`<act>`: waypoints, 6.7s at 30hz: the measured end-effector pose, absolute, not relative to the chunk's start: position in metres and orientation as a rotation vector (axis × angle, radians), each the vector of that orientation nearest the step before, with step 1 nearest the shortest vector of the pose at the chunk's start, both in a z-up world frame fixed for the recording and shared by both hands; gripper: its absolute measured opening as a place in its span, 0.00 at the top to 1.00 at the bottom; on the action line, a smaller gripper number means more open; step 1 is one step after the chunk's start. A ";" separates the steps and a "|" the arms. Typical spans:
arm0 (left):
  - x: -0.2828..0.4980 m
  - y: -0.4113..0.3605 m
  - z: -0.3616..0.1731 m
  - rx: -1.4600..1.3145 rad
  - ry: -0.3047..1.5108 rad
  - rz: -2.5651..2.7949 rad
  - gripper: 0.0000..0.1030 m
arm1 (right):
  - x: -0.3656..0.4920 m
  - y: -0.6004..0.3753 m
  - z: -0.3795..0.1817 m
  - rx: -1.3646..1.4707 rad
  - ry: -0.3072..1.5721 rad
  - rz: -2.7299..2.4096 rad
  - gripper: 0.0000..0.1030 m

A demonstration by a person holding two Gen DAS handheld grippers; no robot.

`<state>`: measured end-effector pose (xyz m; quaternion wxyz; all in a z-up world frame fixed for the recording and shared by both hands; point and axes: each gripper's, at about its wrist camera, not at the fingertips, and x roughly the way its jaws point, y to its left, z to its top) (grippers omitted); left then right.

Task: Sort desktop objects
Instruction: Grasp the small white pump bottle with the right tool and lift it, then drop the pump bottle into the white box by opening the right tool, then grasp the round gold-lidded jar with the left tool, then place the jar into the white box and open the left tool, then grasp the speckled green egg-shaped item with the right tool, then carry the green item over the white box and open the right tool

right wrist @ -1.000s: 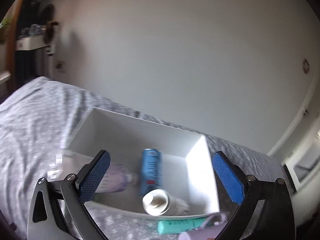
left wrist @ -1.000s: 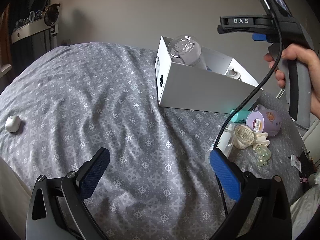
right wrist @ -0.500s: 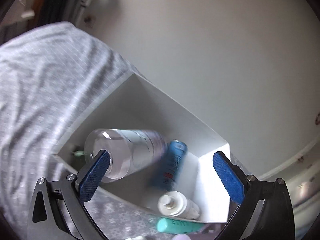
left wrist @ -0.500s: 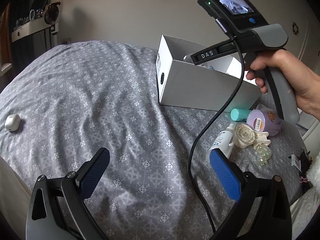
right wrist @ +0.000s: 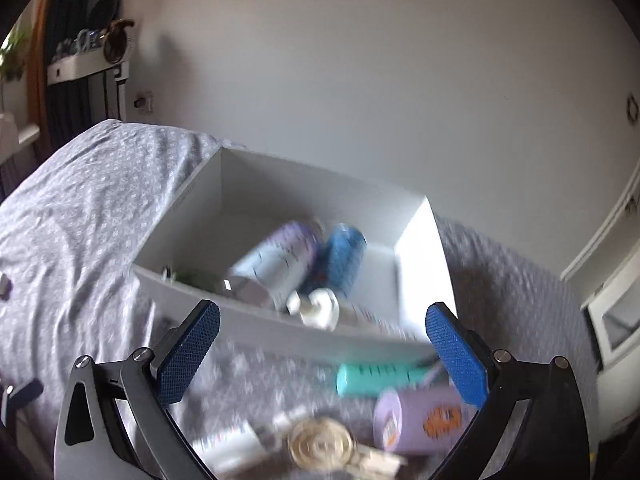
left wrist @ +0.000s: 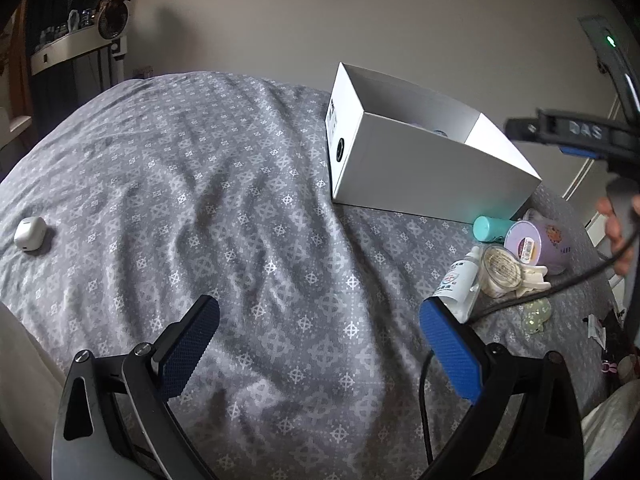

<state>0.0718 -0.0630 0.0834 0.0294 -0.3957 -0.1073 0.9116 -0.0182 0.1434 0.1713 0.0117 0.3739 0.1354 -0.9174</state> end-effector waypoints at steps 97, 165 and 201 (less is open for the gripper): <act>-0.006 0.151 0.062 -1.122 0.421 2.308 0.01 | 0.235 0.371 0.182 0.901 -0.911 -2.985 0.00; 0.035 -0.021 0.060 -1.408 -0.115 2.784 0.00 | 0.090 0.277 0.144 1.430 -0.274 -2.955 0.00; 0.043 0.000 0.035 -1.445 0.019 2.882 0.00 | -0.008 0.208 0.189 1.147 -0.086 -2.887 0.58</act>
